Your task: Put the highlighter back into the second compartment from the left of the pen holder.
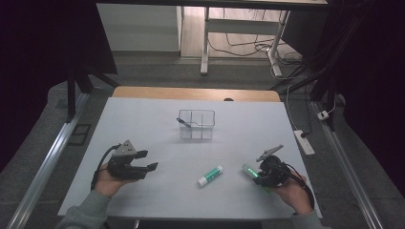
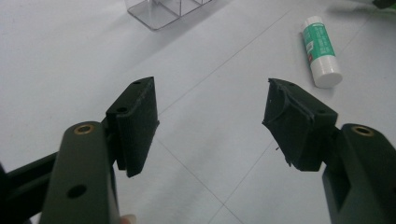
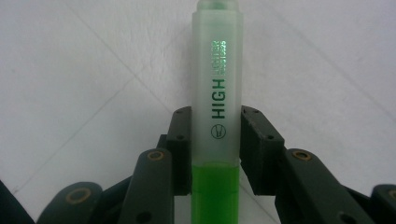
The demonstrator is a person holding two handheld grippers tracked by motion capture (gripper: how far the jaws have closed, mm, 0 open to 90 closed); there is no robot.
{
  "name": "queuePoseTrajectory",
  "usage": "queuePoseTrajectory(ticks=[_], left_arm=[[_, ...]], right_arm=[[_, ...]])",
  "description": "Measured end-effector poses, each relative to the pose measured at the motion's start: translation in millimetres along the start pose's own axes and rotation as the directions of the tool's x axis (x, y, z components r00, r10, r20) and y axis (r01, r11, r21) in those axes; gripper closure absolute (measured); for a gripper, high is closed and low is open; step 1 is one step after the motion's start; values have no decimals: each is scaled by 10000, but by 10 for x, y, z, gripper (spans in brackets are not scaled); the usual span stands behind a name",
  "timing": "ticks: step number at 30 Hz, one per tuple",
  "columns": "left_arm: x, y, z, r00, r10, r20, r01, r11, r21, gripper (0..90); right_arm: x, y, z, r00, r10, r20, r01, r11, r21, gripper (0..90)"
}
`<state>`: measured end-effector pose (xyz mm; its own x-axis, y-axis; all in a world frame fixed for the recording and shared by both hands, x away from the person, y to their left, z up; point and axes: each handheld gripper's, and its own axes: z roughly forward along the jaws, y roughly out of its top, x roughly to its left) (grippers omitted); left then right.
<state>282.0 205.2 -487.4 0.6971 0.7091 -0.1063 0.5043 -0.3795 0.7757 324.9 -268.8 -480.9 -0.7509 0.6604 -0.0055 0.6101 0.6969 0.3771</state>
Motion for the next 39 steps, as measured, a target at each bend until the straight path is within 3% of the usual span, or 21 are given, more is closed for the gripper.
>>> queuePoseTrajectory(ticks=[8, 17, 35, 39], left_arm=[[2, -1, 4, 10000, 6, -2, -6, 10000, 24, 343], [-2, 0, 8, 10000, 57, -7, -57, 10000, 58, 342], [-20, 5, 11, 9999, 164, -47, -164, 9999, 38, 341], [-23, 6, 11, 9998, 191, -47, -190, 9998, 47, 342]], right_arm=[[-14, 12, -97, 9999, 25, -158, -43, 9935, -1137, 662], [-9, 42, -190, 9996, 97, -248, -150, 9747, -2230, 662], [27, 209, -221, 9990, -75, -445, -73, 9465, -3226, 662], [53, 261, -210, 9987, -167, -488, -1, 9453, -3262, 662]])
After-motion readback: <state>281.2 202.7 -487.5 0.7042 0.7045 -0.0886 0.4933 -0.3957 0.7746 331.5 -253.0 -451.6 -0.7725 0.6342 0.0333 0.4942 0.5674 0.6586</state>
